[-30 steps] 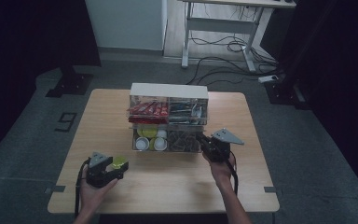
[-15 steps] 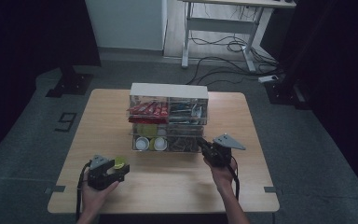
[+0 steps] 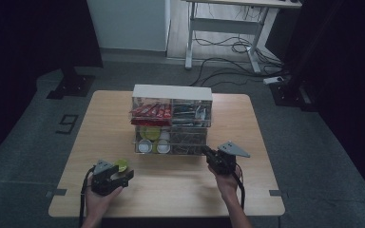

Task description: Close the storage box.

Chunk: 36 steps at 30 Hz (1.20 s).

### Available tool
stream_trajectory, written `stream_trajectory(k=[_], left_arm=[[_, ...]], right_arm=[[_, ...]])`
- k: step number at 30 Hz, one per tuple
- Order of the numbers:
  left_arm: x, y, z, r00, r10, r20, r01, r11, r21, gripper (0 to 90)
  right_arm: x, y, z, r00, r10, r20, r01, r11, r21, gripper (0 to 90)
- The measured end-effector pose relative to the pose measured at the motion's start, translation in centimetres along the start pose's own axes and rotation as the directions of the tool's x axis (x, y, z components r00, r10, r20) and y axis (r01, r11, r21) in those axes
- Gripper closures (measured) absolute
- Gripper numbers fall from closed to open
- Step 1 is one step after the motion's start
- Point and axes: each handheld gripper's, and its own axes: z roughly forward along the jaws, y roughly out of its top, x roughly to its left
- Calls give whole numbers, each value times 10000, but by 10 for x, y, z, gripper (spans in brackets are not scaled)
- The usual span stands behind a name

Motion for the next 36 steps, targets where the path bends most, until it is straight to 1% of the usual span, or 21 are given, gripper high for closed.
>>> stream_trajectory(k=[16,20,23,25,34,36], left_arm=[[4,-6,-1,9998,-178,-15,178,9998,-31,291],[4,-6,-1,9999,-121,-49,121,9999,-2,291],[3,-6,-1,9999,-111,-53,111,9999,-21,291],[3,-6,-1,9999,-100,-57,100,9999,-51,291],[3,-6,-2,9999,-111,-30,110,9999,-84,291],[4,-7,-2,9999,-121,-42,121,9999,-22,291]], right_arm=[[-3,-17,3,10000,73,60,-75,9997,247,880],[-3,-20,4,9999,119,56,-121,9995,305,880],[-4,-24,5,9999,105,60,-107,9991,406,879],[-4,-28,7,9998,168,72,-172,9979,628,875],[-7,-36,10,9997,184,138,-196,9957,909,874],[-8,-37,10,9997,154,169,-170,9952,959,874]])
